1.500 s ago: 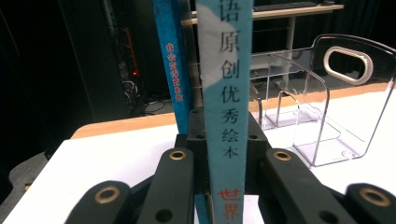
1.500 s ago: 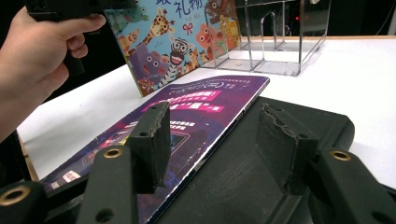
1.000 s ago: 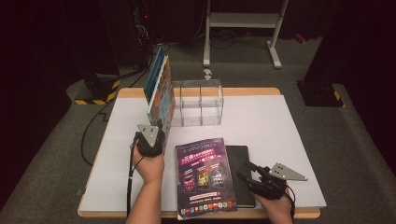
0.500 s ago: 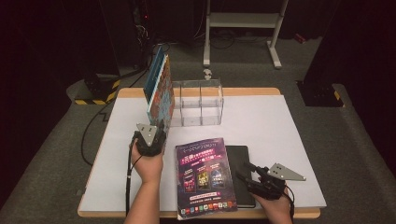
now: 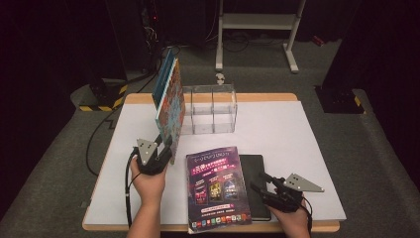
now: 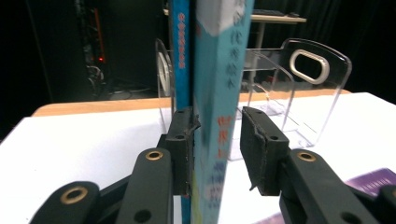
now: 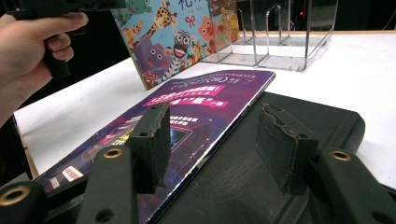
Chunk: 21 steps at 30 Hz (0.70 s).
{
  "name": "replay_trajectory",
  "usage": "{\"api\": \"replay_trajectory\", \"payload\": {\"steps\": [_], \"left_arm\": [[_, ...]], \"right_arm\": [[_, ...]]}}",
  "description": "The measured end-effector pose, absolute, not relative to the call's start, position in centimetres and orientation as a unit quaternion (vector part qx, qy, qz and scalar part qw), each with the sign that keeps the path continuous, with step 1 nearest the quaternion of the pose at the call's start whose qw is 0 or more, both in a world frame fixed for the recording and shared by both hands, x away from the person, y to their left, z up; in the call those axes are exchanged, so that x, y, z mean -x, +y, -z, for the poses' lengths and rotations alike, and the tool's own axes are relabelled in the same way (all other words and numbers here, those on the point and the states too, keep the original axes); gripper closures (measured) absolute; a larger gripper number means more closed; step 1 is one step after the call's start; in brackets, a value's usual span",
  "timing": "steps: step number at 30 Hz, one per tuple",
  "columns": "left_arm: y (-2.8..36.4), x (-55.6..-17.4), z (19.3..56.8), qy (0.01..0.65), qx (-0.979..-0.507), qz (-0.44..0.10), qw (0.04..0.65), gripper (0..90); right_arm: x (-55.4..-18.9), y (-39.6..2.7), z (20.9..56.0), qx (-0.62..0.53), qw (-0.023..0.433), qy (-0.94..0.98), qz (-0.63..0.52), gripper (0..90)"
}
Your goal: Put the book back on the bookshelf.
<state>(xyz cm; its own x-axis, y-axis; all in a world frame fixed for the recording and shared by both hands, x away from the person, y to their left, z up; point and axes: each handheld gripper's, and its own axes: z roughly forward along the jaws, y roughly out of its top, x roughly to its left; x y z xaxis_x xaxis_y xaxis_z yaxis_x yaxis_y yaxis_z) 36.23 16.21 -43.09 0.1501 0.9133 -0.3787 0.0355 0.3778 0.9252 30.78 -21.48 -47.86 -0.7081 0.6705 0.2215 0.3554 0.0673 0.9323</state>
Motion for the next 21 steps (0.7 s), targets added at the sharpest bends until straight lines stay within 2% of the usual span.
{"api": "replay_trajectory", "payload": {"steps": [7, 12, 21], "left_arm": [[16.4, -35.3, 44.5, 0.555, -0.44, -0.344, 0.616, 69.6], [16.5, -35.3, 44.8, 0.562, -0.436, -0.348, 0.611, 79.1], [16.2, -35.4, 44.8, 0.566, -0.433, -0.357, 0.604, 80.1]], "right_arm": [[-30.8, -21.3, 48.0, -0.358, 0.134, 0.72, -0.579, 44.7], [-30.8, -21.2, 48.1, -0.357, 0.134, 0.722, -0.577, 44.7], [-30.8, -21.3, 48.1, -0.357, 0.134, 0.721, -0.579, 44.7]]}}
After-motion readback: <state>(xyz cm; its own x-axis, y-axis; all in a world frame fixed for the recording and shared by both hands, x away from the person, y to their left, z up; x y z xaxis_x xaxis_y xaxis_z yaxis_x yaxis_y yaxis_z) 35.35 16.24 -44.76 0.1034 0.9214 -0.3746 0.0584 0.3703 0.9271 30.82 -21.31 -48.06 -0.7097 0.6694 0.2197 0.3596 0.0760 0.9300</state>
